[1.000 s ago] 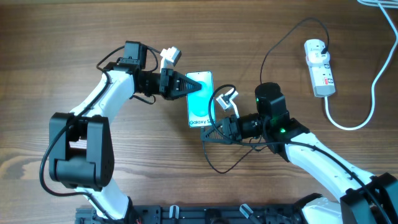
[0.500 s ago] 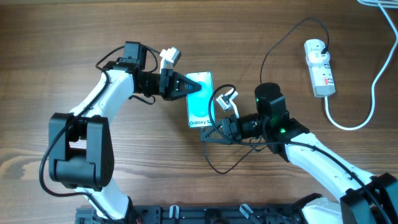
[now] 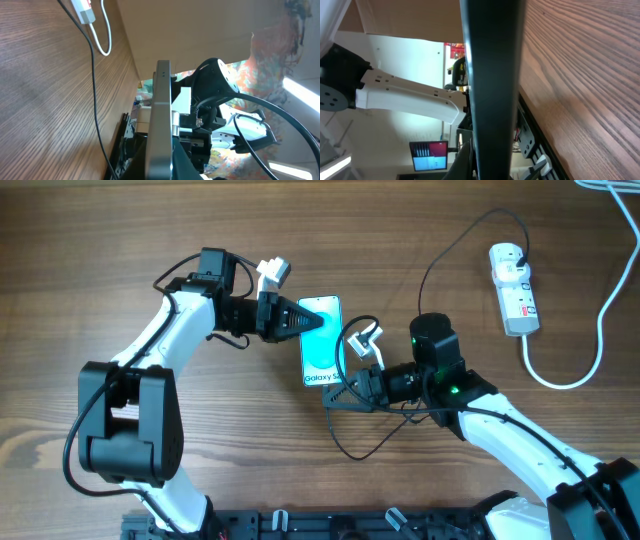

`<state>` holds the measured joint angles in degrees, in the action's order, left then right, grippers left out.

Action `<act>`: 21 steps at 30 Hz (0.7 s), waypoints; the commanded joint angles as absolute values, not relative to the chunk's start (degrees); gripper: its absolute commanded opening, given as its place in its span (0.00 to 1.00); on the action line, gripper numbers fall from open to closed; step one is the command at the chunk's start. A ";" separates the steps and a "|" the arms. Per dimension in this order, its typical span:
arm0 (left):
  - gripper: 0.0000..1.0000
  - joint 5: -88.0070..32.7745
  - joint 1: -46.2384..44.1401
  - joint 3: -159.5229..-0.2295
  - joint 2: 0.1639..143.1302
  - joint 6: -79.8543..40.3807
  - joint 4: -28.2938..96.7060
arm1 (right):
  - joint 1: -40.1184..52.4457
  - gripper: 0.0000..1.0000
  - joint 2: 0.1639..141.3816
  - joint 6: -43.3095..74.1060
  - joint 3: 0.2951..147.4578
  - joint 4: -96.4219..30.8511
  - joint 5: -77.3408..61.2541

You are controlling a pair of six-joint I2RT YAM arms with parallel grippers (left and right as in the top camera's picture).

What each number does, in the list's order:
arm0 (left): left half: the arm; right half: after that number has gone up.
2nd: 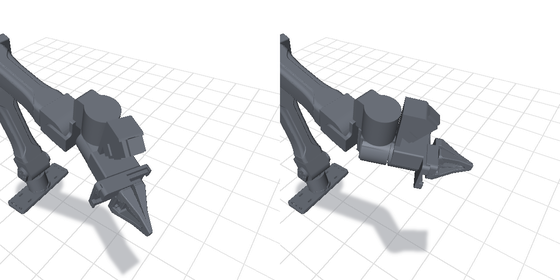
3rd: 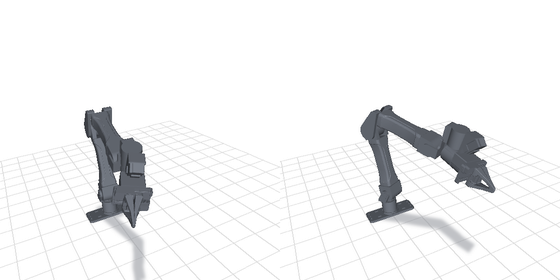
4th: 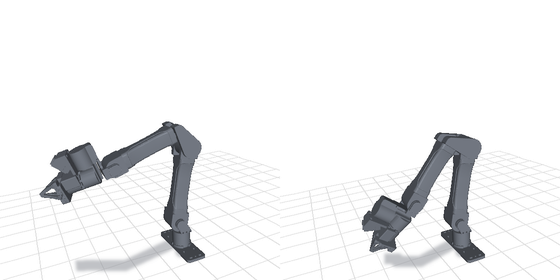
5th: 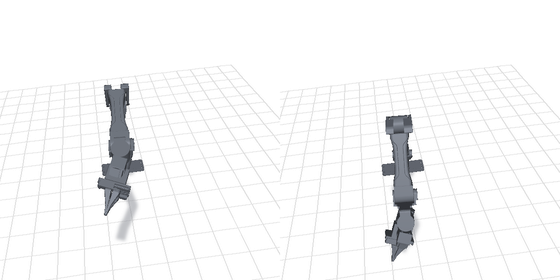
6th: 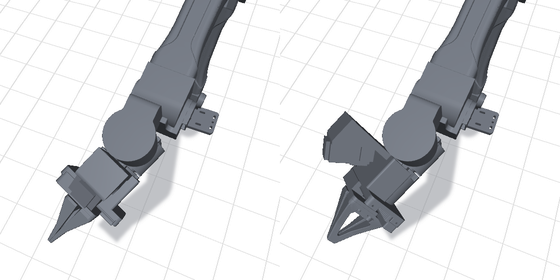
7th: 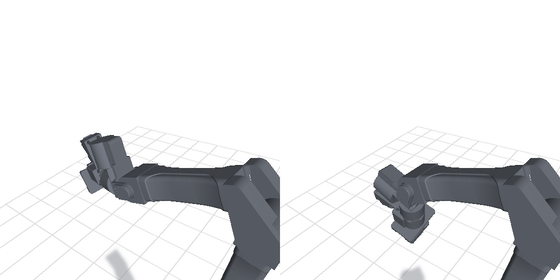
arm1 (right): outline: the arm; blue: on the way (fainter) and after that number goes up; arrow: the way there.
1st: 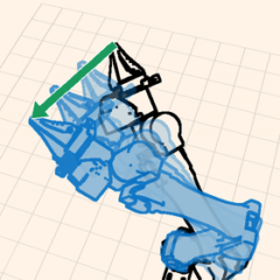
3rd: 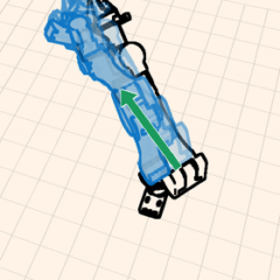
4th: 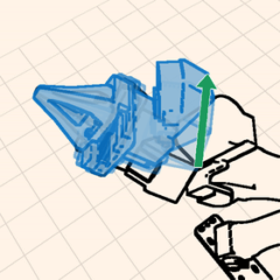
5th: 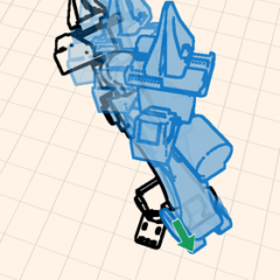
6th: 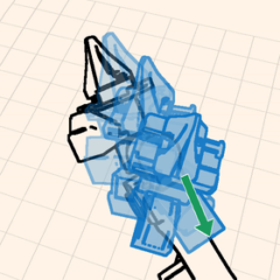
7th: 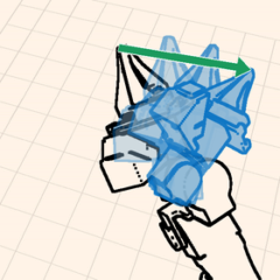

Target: Plug charger to phone and switch on socket

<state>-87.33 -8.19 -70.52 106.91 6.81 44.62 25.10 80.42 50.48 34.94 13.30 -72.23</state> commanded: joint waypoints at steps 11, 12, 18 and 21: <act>0.04 -82.54 -16.69 -67.40 105.43 16.34 53.04 | 22.52 0.05 80.27 50.61 41.06 17.61 -57.82; 0.04 -82.52 -17.04 -67.40 105.43 16.34 53.01 | 22.52 0.04 80.25 50.59 41.06 17.58 -57.84; 0.04 -82.41 -15.90 -67.40 105.43 16.27 52.03 | 22.55 0.05 80.27 48.38 41.04 13.02 -59.81; 0.04 -82.41 -12.91 -67.40 105.43 16.08 51.92 | 22.55 0.08 80.27 47.27 41.04 10.48 -59.88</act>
<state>-86.00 -8.69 -70.65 106.91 13.04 50.11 25.06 80.42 50.24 34.96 8.82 -72.64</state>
